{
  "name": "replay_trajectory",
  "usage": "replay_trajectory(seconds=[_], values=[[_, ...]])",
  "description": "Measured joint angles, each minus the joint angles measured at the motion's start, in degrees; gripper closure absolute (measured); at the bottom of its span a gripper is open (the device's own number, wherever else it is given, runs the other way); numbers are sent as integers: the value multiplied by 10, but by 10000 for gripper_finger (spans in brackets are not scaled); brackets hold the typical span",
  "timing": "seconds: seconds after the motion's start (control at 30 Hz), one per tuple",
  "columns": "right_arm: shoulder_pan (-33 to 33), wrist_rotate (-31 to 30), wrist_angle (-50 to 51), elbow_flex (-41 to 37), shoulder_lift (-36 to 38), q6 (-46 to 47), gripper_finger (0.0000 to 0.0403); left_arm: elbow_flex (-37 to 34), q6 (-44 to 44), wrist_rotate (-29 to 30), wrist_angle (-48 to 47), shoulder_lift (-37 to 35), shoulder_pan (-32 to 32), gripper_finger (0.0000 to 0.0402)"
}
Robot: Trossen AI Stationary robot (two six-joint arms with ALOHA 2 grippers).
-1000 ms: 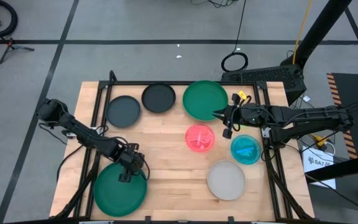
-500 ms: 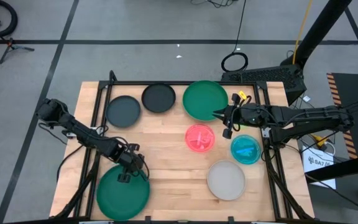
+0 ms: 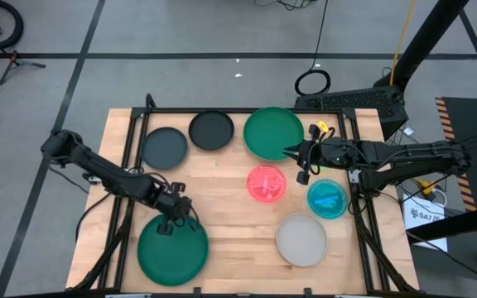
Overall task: Stack plastic plates
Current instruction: Stack the dark green plate on top of the green plate
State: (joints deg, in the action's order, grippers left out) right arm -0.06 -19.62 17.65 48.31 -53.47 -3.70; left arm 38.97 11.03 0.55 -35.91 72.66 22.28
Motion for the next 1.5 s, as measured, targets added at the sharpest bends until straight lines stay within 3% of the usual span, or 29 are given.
replay_trajectory(seconds=[0.2, 0.33, 0.4, 0.63, 0.9, 1.07, 1.3, 1.5], values=[[0, 0, 5, 0, 0, -2, 358, 22, -30, 77, -13, -91, -42, 392], [0, 0, 5, 0, 0, -2, 358, 42, 3, 176, -5, -136, -97, 392], [0, 0, 5, 0, 0, -2, 358, 59, 16, 184, 4, -146, -132, 391], [0, 0, 6, 0, 0, -2, 358, 104, 27, 178, 71, -142, -245, 390], [0, 1, 6, 0, 0, -2, 358, 106, 26, 171, 133, -120, -387, 389], [0, 2, 6, 0, 0, -4, 358, 106, 52, 132, 142, -75, -466, 388], [0, 2, 6, 0, 0, -22, 358, 119, 75, -5, 198, 12, -544, 388], [0, 2, 6, 0, 0, -32, 358, 193, 65, -16, 195, 92, -565, 387]])
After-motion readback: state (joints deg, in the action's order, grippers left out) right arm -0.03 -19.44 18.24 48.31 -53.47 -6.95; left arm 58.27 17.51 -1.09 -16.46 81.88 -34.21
